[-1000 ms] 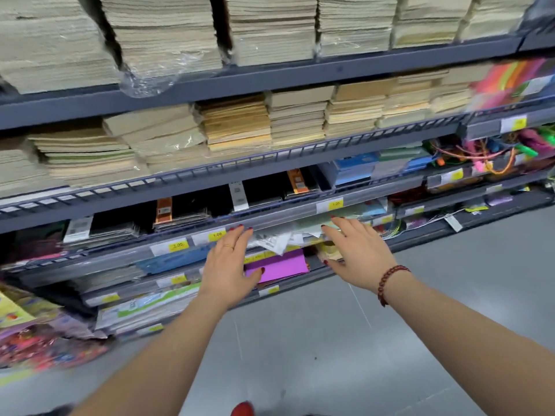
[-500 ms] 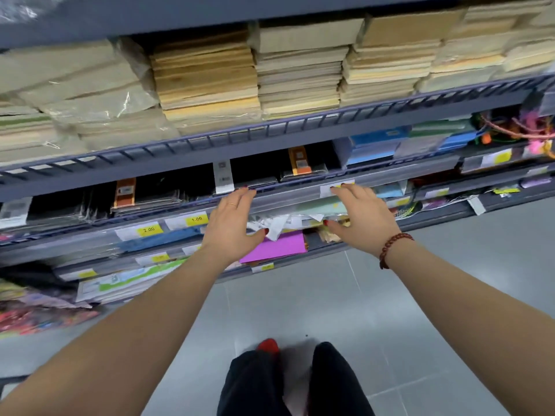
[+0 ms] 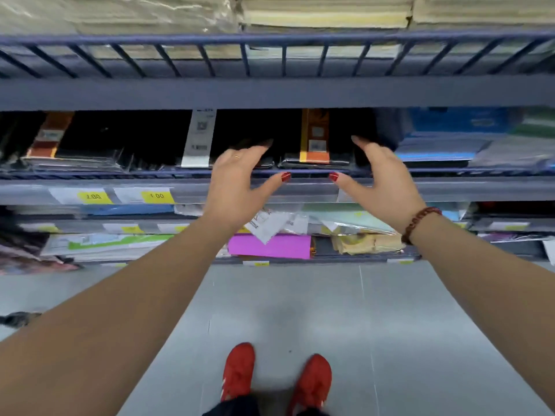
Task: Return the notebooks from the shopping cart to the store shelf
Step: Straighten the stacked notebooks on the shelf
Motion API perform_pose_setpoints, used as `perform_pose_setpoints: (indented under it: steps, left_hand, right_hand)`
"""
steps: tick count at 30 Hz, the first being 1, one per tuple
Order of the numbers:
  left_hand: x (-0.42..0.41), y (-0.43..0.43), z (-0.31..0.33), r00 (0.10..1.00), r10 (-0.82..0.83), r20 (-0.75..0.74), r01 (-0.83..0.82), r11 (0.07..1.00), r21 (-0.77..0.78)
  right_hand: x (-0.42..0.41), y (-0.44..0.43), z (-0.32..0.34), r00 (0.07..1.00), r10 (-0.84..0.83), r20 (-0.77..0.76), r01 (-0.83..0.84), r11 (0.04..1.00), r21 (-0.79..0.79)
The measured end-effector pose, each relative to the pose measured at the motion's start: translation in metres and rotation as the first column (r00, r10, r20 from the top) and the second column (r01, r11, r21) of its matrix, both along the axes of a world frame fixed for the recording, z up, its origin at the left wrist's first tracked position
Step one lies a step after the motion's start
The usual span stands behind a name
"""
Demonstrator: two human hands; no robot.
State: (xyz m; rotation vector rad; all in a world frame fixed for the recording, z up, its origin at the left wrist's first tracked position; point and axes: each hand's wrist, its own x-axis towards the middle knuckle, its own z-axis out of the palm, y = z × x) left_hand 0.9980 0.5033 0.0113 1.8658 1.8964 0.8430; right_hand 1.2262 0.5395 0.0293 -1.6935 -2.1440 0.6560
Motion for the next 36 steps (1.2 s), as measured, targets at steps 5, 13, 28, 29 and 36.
perform_pose_setpoints:
  steps: [5,13,28,29,36]
  left_hand:
    - [0.006,0.018,-0.012,0.997,0.072,0.029,-0.075,0.989,0.127]
    - [0.014,0.034,-0.015,0.977,0.210,-0.022,-0.204,0.963,0.176]
    - [0.019,0.023,-0.020,0.993,0.117,-0.002,-0.114,0.968,0.223]
    - [0.020,0.022,-0.020,0.992,0.122,0.021,-0.124,0.967,0.224]
    - [0.023,0.019,-0.022,0.984,0.122,0.131,-0.149,0.963,0.224]
  right_hand:
    - [0.000,0.010,-0.017,0.991,-0.081,-0.102,0.091,0.990,0.106]
    - [-0.004,0.020,-0.021,0.971,-0.203,-0.123,0.222,0.962,0.161]
    - [0.001,0.009,-0.026,0.987,-0.089,-0.132,0.116,0.969,0.217]
    - [0.001,0.009,-0.028,0.984,-0.088,-0.156,0.123,0.967,0.225]
    - [0.004,0.007,-0.034,0.964,-0.083,-0.251,0.152,0.950,0.273]
